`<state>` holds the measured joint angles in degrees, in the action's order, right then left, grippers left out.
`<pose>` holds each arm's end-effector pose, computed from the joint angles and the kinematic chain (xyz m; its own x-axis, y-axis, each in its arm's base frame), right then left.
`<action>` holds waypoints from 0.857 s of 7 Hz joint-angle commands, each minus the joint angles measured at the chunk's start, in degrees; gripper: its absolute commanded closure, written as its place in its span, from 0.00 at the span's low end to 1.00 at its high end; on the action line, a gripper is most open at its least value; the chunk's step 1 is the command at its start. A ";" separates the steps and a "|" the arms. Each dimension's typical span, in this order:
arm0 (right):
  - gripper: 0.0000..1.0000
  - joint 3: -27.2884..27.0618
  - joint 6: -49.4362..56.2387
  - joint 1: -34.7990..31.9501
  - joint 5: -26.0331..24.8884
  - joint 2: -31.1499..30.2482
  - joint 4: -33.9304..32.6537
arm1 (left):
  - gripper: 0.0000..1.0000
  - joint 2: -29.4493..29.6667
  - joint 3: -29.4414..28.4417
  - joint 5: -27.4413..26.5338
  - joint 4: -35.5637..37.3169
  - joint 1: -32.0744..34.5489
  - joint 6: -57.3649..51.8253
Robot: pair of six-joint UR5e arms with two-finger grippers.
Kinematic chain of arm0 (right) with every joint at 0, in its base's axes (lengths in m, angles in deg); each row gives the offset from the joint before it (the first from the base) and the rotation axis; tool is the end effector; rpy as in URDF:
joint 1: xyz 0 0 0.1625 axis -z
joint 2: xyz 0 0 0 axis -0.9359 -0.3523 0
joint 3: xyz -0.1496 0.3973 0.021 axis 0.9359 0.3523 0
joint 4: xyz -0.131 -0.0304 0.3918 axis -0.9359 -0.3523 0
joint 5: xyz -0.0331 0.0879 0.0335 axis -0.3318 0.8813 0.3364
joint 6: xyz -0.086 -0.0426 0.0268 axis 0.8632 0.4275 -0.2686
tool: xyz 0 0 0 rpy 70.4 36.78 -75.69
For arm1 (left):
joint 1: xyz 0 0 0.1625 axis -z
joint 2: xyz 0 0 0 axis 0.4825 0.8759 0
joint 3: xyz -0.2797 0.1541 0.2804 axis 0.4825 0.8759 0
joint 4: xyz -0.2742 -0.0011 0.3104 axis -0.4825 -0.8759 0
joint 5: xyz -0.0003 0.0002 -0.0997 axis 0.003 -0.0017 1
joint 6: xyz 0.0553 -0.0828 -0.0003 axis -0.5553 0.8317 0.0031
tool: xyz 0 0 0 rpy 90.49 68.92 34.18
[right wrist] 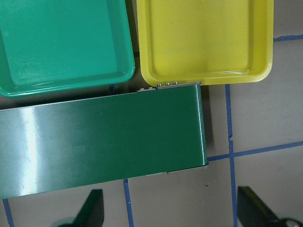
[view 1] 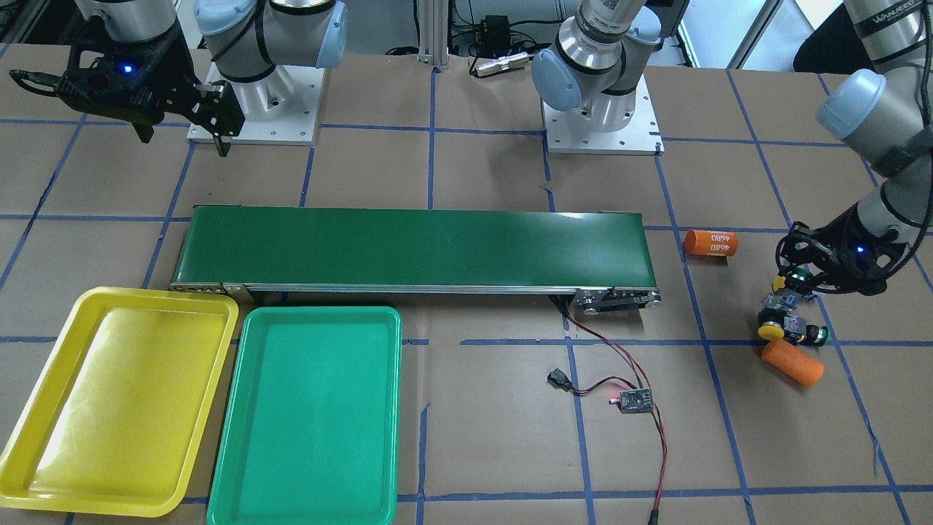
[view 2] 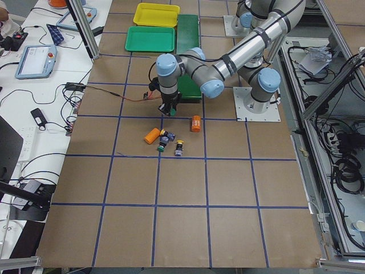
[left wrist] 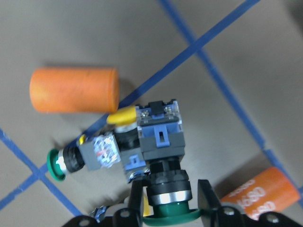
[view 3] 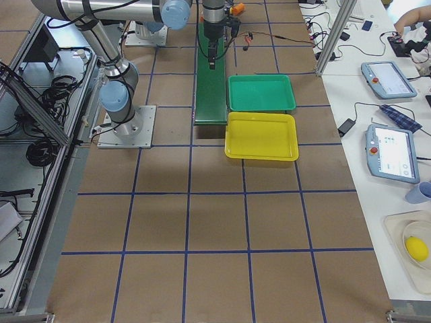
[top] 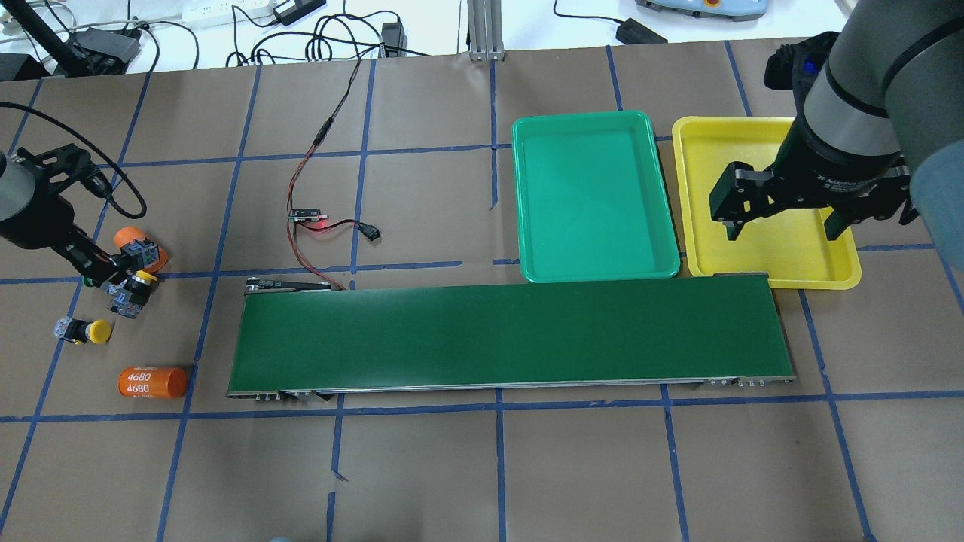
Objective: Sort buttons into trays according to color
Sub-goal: 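Carry the green button to the belt and release it with the left gripper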
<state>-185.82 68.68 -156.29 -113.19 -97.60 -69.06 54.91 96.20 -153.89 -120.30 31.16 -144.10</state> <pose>0.0994 -0.4217 0.4768 -0.9871 0.1122 0.1145 0.1112 0.9937 -0.0153 0.1378 -0.5007 0.3267 -0.7035 0.7103 0.0212 0.7106 0.7030 0.0291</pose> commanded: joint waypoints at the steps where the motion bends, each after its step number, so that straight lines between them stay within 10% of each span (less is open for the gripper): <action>1: 0.00 -0.01 -0.01 0.00 0.02 0.16 -0.54 | 1.00 -5.21 0.42 2.00 -3.11 7.71 -8.78; 6: 0.00 -1.06 -0.10 0.00 -0.59 -0.10 0.33 | 1.00 -11.46 7.87 9.93 -4.09 23.98 -9.89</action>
<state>-186.34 68.58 -156.29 -113.50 -97.58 -68.74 44.48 101.62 -143.96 -124.66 51.62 -153.55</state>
